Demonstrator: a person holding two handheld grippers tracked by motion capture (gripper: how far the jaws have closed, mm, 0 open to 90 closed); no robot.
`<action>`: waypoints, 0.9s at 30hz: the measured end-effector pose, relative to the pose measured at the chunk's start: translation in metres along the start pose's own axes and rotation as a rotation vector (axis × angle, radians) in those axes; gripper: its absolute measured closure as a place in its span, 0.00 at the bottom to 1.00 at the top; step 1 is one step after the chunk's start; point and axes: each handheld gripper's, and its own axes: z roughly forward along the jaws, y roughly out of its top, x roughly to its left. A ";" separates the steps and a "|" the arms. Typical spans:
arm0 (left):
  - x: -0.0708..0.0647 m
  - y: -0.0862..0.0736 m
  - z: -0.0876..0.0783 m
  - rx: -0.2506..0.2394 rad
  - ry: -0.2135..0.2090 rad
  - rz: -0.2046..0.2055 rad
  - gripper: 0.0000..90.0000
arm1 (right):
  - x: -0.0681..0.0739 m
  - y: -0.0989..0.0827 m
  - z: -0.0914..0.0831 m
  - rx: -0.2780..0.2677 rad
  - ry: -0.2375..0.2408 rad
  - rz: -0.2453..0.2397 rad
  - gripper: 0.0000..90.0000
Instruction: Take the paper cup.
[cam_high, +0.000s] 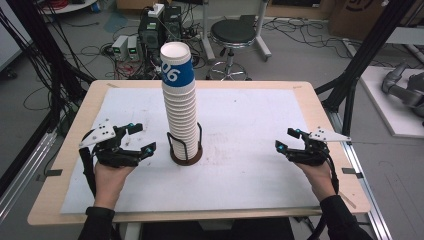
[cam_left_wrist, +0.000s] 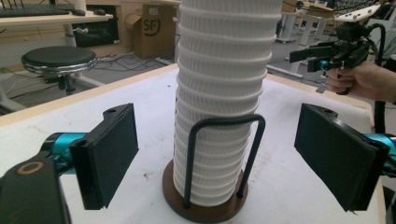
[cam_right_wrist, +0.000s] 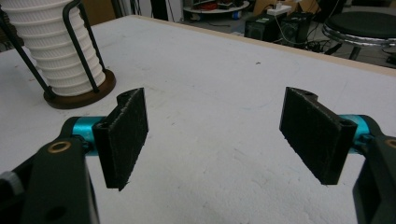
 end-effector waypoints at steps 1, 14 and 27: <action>0.000 0.002 0.001 -0.001 -0.006 -0.008 0.12 | 0.000 0.000 -0.002 0.000 -0.004 0.002 0.27; -0.003 0.030 0.003 -0.016 -0.060 -0.010 0.11 | -0.002 -0.001 -0.006 0.000 -0.015 0.003 0.27; -0.009 0.068 0.017 -0.001 -0.052 0.035 0.08 | 0.000 0.000 -0.004 0.005 -0.011 -0.001 0.27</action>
